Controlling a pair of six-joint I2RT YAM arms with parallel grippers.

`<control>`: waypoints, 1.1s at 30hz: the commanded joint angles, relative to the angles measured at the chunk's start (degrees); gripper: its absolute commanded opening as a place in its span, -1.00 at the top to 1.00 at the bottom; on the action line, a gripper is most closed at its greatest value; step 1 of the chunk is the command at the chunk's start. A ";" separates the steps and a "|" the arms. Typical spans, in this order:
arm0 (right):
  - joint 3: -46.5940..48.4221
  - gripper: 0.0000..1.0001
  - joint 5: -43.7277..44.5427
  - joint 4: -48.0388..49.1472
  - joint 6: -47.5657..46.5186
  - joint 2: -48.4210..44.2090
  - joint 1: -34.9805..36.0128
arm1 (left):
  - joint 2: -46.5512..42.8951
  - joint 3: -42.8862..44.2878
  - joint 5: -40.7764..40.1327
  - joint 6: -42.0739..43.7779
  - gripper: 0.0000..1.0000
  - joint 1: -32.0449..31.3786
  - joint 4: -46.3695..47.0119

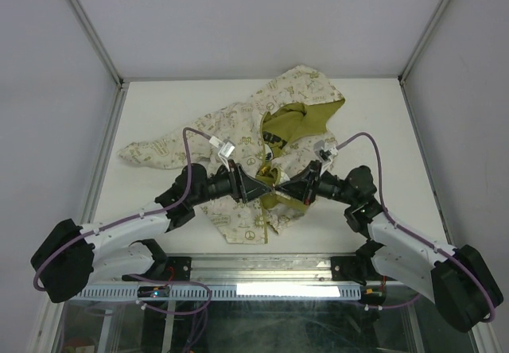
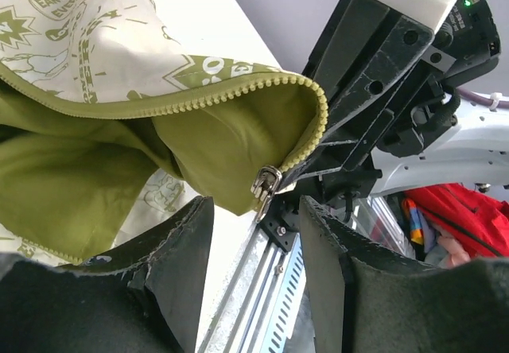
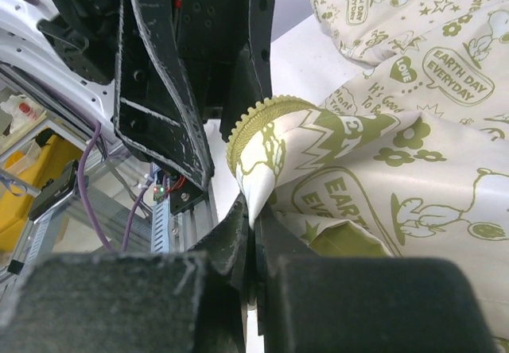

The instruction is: Zip up the jacket

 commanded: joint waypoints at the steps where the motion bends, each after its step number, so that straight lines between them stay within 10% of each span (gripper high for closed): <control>1: -0.05 1.00 1.73 7.52 2.52 -0.19 -0.11 | 2.18 0.67 1.32 -2.87 0.06 -0.83 8.21; 15: -0.74 1.00 2.46 9.04 3.40 0.02 -0.16 | 6.02 1.20 2.97 -4.57 0.41 -2.23 12.85; 23: -0.76 1.00 3.85 8.61 3.63 -0.81 -0.28 | 6.30 0.60 3.80 -5.25 1.00 -2.40 12.70; 33: -0.67 1.00 5.07 9.59 5.15 -2.47 -1.69 | 4.97 -3.26 2.78 -6.57 0.91 -2.61 7.99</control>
